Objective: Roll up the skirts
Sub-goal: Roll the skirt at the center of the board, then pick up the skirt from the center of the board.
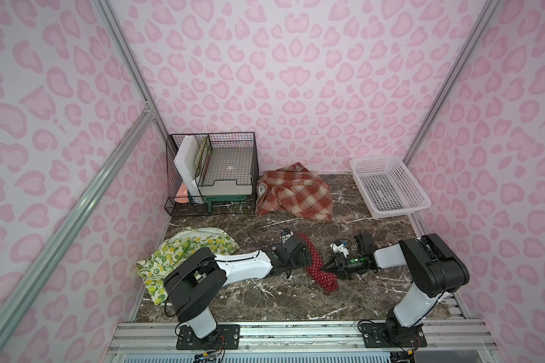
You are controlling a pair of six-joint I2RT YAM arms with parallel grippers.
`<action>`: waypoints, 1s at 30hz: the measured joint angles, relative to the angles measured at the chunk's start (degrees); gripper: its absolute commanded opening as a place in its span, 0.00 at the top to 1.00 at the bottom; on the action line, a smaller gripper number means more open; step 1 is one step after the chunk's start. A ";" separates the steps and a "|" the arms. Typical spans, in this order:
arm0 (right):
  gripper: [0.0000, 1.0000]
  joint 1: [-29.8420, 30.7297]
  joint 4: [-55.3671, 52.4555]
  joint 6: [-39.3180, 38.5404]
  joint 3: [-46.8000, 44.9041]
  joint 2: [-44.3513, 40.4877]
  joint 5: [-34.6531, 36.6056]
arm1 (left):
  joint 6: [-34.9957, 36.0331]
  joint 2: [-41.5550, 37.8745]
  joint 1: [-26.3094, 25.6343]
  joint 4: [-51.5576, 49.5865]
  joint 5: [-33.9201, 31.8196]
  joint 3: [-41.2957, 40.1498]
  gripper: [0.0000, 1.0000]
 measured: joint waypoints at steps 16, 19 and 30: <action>0.82 -0.13 0.98 -0.22 -0.55 -0.02 1.46 | -5.11 5.75 -3.76 9.16 5.14 0.94 0.22; 0.82 -0.15 1.90 0.04 -0.61 0.35 1.18 | -5.64 7.87 -4.13 11.80 5.03 1.75 0.33; 0.71 -0.09 1.09 0.83 0.44 -1.20 2.14 | -4.22 11.13 -4.28 11.98 3.28 4.42 1.00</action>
